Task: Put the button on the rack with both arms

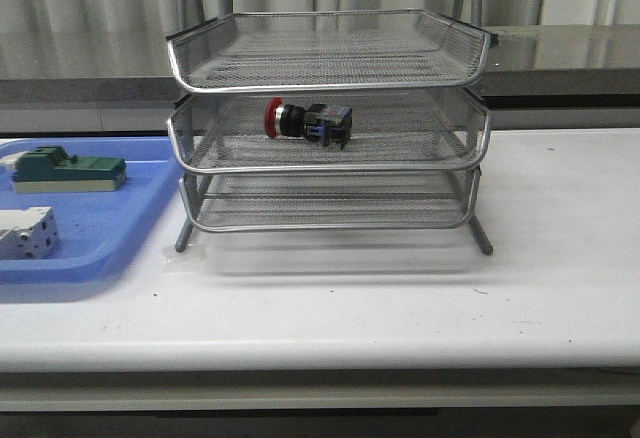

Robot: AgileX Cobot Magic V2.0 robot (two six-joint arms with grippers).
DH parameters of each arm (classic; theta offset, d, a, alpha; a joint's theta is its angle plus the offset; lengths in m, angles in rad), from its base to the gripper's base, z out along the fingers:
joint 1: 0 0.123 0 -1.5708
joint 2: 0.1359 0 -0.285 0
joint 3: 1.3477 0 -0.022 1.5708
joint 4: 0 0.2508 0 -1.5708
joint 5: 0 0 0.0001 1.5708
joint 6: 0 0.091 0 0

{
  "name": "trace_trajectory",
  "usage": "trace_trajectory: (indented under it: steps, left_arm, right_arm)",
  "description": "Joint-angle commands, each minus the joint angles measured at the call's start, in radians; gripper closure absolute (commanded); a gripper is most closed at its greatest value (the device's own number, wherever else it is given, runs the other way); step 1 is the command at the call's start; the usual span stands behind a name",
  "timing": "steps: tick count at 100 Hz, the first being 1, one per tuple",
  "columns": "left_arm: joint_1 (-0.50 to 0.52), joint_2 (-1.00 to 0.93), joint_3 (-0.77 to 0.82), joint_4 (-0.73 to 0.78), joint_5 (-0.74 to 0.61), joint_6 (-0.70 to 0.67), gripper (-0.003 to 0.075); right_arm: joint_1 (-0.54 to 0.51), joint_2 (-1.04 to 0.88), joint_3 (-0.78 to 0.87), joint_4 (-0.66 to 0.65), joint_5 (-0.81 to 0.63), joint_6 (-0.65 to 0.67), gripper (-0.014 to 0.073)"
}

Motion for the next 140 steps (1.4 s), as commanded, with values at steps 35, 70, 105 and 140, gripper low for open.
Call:
trace_trajectory:
  steps: [35,70,105,140]
  left_arm:
    - [-0.001,-0.138,0.128,0.046,-0.079,-0.062,0.0741]
    - [-0.001,-0.234,0.279,0.054,-0.181,-0.097,0.0741]
    - [-0.001,-0.254,0.299,0.047,-0.200,-0.097,0.0741]
    - [-0.001,-0.254,0.299,0.047,-0.200,-0.097,0.0741]
  right_arm:
    - [-0.005,-0.018,0.002,-0.009,-0.087,0.000,0.0651]
    - [-0.005,-0.018,0.002,-0.009,-0.087,0.000,0.0651]
    - [-0.005,-0.018,0.002,-0.009,-0.087,0.000,0.0651]
    - [-0.005,-0.018,0.002,-0.009,-0.087,0.000,0.0651]
